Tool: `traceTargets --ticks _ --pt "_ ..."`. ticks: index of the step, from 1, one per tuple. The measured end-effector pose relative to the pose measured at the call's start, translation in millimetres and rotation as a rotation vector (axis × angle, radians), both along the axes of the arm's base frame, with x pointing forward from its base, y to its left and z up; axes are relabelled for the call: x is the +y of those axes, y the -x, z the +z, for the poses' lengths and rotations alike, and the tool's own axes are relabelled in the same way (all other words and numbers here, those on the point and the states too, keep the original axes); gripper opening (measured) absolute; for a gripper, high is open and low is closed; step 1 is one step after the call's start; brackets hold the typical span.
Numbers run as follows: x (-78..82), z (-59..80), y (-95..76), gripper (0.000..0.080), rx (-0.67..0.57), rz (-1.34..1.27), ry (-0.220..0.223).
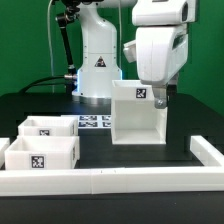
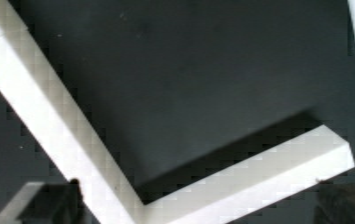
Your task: Assemble drawer
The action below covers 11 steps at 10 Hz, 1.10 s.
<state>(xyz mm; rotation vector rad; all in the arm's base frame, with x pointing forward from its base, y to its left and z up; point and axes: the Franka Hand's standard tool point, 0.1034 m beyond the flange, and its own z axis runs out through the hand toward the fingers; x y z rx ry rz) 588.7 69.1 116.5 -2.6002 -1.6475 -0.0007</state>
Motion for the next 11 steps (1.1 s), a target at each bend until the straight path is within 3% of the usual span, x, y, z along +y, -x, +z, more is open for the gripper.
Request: traceTargets --ticks 2,5,11 --pt "-2.8 0.6 6.3 0.0650 -0.028 -0.091 0.002" --pt "-2.5 -6.4 38.6 0.0650 0.010 -0.441 0.014" --pt "-0.4 -7.2 39.8 0.0650 0.035 -0.825 0.020"
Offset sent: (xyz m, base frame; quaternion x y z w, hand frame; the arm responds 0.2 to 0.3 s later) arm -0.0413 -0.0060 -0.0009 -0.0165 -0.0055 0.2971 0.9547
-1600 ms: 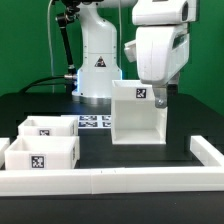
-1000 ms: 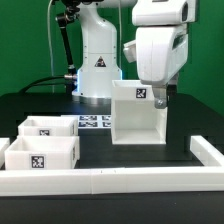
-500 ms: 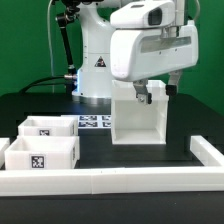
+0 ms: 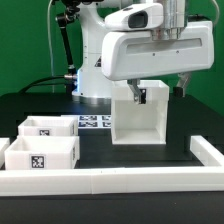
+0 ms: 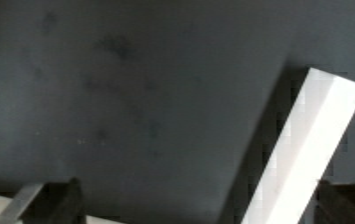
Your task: Assemble drawer
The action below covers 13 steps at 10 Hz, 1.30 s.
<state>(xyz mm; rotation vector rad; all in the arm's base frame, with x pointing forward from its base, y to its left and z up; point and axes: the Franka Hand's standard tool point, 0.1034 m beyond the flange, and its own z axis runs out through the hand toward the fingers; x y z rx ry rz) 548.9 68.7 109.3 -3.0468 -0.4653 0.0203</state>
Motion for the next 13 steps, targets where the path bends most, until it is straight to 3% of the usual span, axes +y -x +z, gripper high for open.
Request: traceTargets --ticks 2,6,7,8,12,13 --pt "7.9 6.4 22.7 0.0650 0.015 -0.198 0.013" --pt "16.6 34.7 58.4 0.0650 -0.001 -0.198 0.031" --pt "20.5 39.6 74.2 0.0650 -0.002 -0.210 0.038" --pt "21.9 39.4 87.8 0.0650 -0.004 -0.213 0.038" --pt "21.1 35.4 88.4 0.0650 0.001 -0.226 0.035" --pt "21.3 28.6 95.4 0.0650 0.003 -0.279 0.020"
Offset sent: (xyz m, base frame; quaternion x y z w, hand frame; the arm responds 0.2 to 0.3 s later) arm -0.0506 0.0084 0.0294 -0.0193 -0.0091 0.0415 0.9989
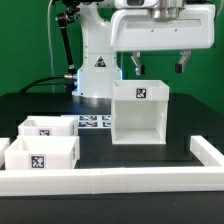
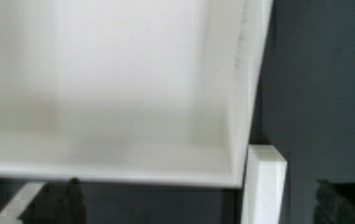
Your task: Assemble drawer
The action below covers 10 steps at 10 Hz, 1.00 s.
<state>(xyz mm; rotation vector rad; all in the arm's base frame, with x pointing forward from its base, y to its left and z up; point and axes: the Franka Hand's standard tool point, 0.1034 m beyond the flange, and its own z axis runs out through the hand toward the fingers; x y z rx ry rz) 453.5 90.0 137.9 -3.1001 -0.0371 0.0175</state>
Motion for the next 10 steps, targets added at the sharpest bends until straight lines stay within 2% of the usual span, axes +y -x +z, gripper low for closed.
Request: traceTargets --ticks 1,4,7,9,10 --pt "5.9 -8.8 13.0 0.0650 0.012 -0.048 0.002" --pt "14.5 -28.6 35.1 0.0650 0.034 -0.091 -0.003" --pt "19.6 -40.5 46.5 0.0650 0.048 -0.082 0.002" --pt "19.3 -42.0 47.0 0.0392 0.051 -0.083 0.002" --pt "19.3 -42.0 47.0 0.0392 0.051 -0.082 0.002"
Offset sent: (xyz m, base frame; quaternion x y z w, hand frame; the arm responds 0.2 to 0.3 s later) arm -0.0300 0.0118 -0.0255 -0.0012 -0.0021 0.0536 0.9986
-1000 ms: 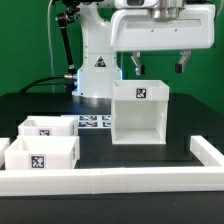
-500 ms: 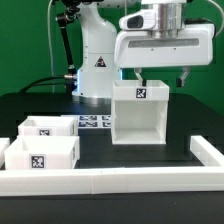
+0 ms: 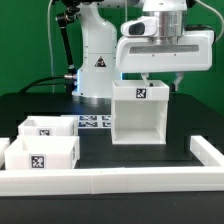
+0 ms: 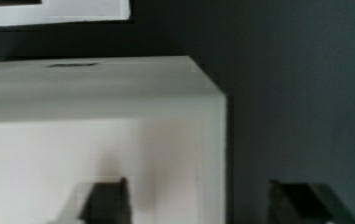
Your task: Assemble drawer
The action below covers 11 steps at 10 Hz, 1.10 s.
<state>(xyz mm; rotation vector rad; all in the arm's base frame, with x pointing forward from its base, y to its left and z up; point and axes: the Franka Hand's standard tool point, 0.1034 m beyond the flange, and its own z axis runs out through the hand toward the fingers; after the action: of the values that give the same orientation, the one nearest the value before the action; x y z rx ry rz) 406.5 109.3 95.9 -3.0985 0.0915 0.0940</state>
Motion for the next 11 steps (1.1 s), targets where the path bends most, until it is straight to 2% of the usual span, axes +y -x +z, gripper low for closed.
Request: traceTargets --ticks 1,2,3,9,11 --pt "0.0 0.0 0.0 0.0218 0.000 0.000 0.000" --pt "0.0 -0.1 0.0 0.0218 0.000 0.000 0.000" --pt "0.0 0.0 0.0 0.0045 0.000 0.001 0.000" --pt "-0.7 0.0 -0.8 0.0036 0.000 0.008 -0.001" --pt "-6.2 0.1 -19.2 0.0036 -0.013 0.014 -0.009"
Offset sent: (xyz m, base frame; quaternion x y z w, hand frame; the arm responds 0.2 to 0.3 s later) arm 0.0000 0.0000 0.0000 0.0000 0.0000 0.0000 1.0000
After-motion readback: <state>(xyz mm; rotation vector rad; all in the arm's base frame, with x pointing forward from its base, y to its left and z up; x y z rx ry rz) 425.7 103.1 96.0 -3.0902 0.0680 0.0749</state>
